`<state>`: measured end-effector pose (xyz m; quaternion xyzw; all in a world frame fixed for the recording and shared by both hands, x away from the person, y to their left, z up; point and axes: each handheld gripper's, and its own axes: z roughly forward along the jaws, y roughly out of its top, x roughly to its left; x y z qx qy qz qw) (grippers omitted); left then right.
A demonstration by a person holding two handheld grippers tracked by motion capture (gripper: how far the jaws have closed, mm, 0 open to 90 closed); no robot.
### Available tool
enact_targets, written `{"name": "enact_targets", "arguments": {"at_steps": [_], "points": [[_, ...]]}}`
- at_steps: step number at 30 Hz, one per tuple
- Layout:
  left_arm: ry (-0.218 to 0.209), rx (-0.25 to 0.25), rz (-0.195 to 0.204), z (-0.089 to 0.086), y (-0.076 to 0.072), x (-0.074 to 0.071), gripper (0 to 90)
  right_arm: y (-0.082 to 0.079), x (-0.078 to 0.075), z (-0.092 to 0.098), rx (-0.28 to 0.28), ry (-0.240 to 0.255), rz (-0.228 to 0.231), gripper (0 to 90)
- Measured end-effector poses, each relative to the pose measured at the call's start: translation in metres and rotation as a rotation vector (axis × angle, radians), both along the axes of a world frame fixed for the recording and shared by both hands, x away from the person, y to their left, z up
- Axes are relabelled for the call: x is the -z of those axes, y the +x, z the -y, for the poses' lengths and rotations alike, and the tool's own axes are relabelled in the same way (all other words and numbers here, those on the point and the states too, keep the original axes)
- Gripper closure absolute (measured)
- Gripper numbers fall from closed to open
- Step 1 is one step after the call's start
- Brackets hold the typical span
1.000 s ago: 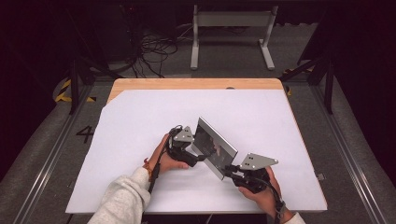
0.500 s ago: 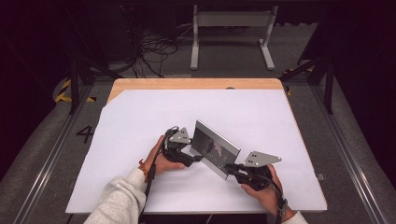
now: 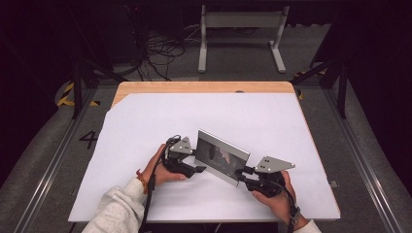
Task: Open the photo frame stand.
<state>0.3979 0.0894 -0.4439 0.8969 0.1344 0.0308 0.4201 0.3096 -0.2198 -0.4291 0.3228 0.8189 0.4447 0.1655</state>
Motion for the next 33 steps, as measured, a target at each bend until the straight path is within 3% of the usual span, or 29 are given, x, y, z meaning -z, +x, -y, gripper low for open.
{"name": "enact_targets", "arguments": {"at_steps": [3, 8, 14, 17, 22, 24, 33], "points": [[0.001, 0.008, -0.005, -0.004, -0.006, 0.0, 37.1, -0.002, -0.004, 0.007, -0.002, 0.02, 0.005, 66.7], [0.024, 0.0, 0.031, -0.007, -0.015, -0.001, 38.1, -0.005, -0.005, 0.006, -0.015, 0.005, 0.018, 75.1], [-0.024, -0.023, 0.04, -0.005, -0.013, -0.003, 39.5, -0.008, -0.006, 0.003, -0.023, -0.017, 0.031, 81.6], [-0.023, -0.031, 0.042, -0.005, -0.013, -0.002, 42.6, -0.008, -0.005, 0.002, -0.024, -0.024, 0.033, 81.7], [0.019, -0.072, 0.067, -0.008, -0.017, -0.003, 58.9, -0.008, -0.005, 0.001, -0.011, -0.029, 0.04, 81.6], [0.042, -0.081, 0.074, -0.009, -0.022, -0.002, 60.5, -0.007, -0.004, 0.001, -0.009, -0.031, 0.048, 81.2], [0.036, -0.113, 0.06, -0.015, -0.036, 0.001, 64.1, 0.0, -0.003, -0.003, 0.011, -0.03, 0.058, 79.0]]}}
